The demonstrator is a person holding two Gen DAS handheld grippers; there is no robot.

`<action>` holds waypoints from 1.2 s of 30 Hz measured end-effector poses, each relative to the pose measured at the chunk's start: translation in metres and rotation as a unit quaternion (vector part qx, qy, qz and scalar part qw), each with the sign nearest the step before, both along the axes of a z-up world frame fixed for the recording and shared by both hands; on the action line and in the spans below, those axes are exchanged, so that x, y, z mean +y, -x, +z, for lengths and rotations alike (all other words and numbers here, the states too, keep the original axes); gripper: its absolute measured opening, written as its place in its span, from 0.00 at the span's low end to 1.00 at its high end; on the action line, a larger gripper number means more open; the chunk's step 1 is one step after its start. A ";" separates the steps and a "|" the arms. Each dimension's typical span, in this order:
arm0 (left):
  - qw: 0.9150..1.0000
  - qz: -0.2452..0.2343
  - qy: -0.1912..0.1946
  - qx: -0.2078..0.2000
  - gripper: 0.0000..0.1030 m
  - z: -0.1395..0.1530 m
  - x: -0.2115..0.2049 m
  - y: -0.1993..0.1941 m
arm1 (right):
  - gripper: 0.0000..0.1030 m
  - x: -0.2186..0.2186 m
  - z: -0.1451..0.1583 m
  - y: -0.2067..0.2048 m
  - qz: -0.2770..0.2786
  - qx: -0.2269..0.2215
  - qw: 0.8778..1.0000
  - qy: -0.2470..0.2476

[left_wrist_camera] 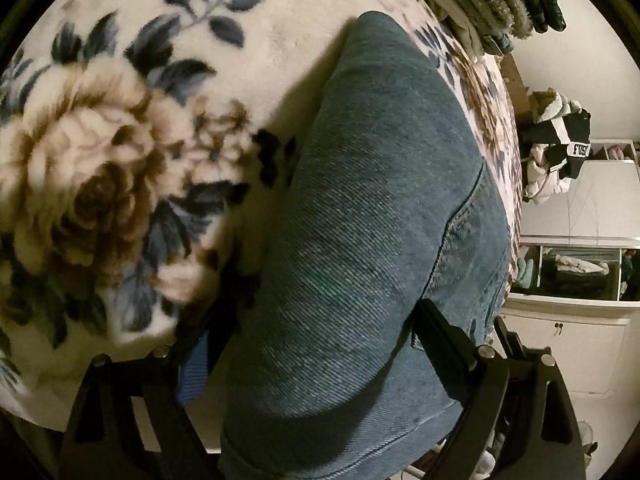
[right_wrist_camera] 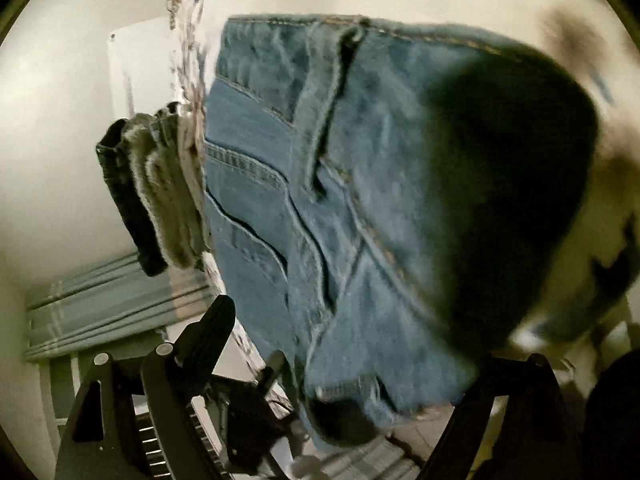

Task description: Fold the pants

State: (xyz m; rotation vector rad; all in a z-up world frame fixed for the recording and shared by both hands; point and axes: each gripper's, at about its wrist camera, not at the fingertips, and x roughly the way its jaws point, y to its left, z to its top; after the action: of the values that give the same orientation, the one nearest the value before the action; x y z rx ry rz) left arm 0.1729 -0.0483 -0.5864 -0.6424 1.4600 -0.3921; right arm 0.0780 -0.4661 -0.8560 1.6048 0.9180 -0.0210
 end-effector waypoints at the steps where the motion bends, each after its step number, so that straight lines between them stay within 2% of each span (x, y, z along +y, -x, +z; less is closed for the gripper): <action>1: 1.000 0.001 0.000 -0.001 0.89 0.000 0.001 0.000 | 0.87 0.001 -0.004 -0.003 0.001 0.000 1.000 -0.001; 4: 1.000 0.000 0.001 -0.007 0.87 0.002 0.002 0.002 | 0.86 0.003 -0.001 -0.007 0.003 0.001 1.000 0.010; 5: 1.000 -0.003 -0.001 -0.012 0.81 0.004 0.001 0.003 | 0.78 0.004 0.001 -0.006 0.004 0.004 1.000 0.016; 6: 1.000 -0.006 0.004 -0.017 0.53 0.006 -0.002 0.003 | 0.59 0.006 0.003 -0.005 0.006 0.014 1.000 0.027; 7: 1.000 -0.014 0.002 -0.022 0.48 0.010 -0.005 0.004 | 0.50 0.004 0.003 -0.001 0.004 0.022 0.999 0.031; 8: 0.999 -0.022 -0.007 -0.033 0.42 0.016 -0.007 0.006 | 0.46 0.002 0.003 0.004 0.000 0.021 0.999 0.028; 9: 0.999 -0.024 -0.010 -0.041 0.31 0.019 -0.007 0.006 | 0.44 0.002 0.007 0.006 0.003 0.021 0.999 0.037; 10: 0.998 -0.024 -0.013 -0.053 0.26 0.026 -0.007 0.008 | 0.44 0.002 0.012 0.006 0.006 0.022 0.999 0.049; 12: 0.998 -0.026 -0.017 -0.063 0.21 0.039 -0.009 0.010 | 0.42 0.005 0.023 0.002 0.012 0.022 0.998 0.065; 19: 0.997 -0.022 -0.014 -0.073 0.18 0.095 -0.007 0.011 | 0.38 0.001 0.072 -0.003 0.026 0.008 0.996 0.091; 27: 0.996 -0.014 -0.021 -0.090 0.18 0.183 -0.008 0.006 | 0.37 0.000 0.155 -0.017 0.056 -0.015 0.993 0.101; 36: 0.989 -0.004 -0.020 -0.148 0.18 0.290 -0.009 -0.037 | 0.37 -0.001 0.266 -0.062 0.073 -0.070 0.989 0.111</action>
State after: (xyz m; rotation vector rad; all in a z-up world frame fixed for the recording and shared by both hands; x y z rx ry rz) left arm 0.2099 -0.0571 -0.2960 -0.5221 1.1846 -0.4431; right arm 0.1399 -0.4670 -0.5898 1.3147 0.8881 0.0888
